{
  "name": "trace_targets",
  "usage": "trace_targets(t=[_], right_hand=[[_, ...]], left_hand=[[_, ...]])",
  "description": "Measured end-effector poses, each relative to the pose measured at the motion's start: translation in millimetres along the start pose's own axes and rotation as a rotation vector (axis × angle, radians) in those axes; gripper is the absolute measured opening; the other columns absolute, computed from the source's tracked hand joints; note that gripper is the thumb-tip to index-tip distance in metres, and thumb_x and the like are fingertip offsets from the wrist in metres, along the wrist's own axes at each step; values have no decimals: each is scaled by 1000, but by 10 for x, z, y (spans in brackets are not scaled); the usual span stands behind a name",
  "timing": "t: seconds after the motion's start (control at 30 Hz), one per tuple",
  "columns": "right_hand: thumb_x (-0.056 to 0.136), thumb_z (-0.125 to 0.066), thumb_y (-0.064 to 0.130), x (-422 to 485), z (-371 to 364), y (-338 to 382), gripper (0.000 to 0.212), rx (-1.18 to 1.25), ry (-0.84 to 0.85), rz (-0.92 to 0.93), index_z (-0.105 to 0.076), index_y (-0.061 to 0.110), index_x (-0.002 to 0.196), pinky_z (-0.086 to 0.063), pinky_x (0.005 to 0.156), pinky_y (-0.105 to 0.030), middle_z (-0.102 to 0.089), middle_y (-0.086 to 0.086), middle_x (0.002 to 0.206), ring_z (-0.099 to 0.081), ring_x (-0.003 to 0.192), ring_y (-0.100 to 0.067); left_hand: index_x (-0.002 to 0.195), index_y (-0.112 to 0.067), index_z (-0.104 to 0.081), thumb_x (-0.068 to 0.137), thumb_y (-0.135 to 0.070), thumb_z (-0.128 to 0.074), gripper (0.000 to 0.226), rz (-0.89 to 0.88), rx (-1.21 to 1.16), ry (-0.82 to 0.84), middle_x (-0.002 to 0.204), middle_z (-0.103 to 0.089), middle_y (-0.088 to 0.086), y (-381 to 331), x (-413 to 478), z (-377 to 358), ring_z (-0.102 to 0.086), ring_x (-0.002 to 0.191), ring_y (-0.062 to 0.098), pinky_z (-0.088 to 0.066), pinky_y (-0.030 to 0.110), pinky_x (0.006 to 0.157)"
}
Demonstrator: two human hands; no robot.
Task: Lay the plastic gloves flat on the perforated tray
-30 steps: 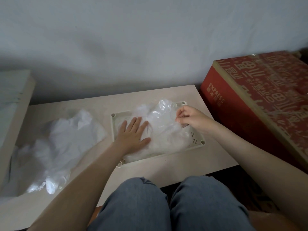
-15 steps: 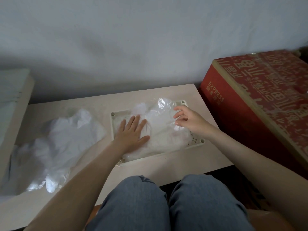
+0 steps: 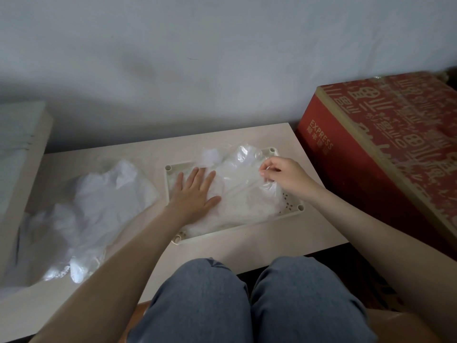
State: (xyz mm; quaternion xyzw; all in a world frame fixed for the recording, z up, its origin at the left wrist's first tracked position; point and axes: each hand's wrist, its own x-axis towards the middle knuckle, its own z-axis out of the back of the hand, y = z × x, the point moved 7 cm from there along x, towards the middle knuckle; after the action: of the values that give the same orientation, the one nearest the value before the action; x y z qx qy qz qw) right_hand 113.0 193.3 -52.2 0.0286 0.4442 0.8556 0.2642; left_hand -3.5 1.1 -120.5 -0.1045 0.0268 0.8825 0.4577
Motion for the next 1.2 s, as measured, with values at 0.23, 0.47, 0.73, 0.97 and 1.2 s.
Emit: trace_targets(t=[0.23, 0.47, 0.73, 0.97, 1.2], right_hand=[[92, -59, 16, 15, 20, 99, 7, 77, 18, 9, -65, 12, 92, -44, 68, -17, -66, -2, 72, -60, 66, -4], [93, -57, 18, -12, -4, 119, 11, 86, 110, -6, -66, 17, 99, -45, 75, -22, -71, 1, 74, -55, 68, -5], [92, -55, 30, 21, -1, 12, 19, -256, -70, -46, -64, 14, 96, -43, 79, -31, -67, 0, 94, -58, 90, -19], [94, -36, 55, -143, -650, 310, 67, -792, 227, 395, -18, 28, 152, -7, 114, -37, -10, 2, 161, -7, 147, -19], [94, -44, 44, -132, -849, 203, 58, -869, 350, 276, -26, 24, 145, -6, 112, -38, -22, 0, 152, -15, 141, -20]], left_hand=[[153, -26, 7, 62, -77, 26, 106, -16, -17, -17, 162, 4, 4, -2, -8, 23, 11, 148, 22, 9, 48, 116], [153, -25, 9, 65, -75, 28, 102, -32, -10, -68, 161, 15, 3, -23, -65, 152, 18, 146, 21, 15, 45, 114], [151, -28, 13, 65, -78, 30, 102, -26, -17, -10, 159, 21, 1, -47, -47, 62, 20, 146, 19, 15, 45, 115], [152, -25, 13, 89, -72, -13, 82, -7, -62, 93, 160, 18, 1, -27, 43, -82, 17, 147, 17, 12, 47, 117], [117, -11, -62, 82, -54, -35, 62, 0, -681, -395, 131, -54, 9, 217, -126, 539, -49, 122, 29, -31, 32, 105]])
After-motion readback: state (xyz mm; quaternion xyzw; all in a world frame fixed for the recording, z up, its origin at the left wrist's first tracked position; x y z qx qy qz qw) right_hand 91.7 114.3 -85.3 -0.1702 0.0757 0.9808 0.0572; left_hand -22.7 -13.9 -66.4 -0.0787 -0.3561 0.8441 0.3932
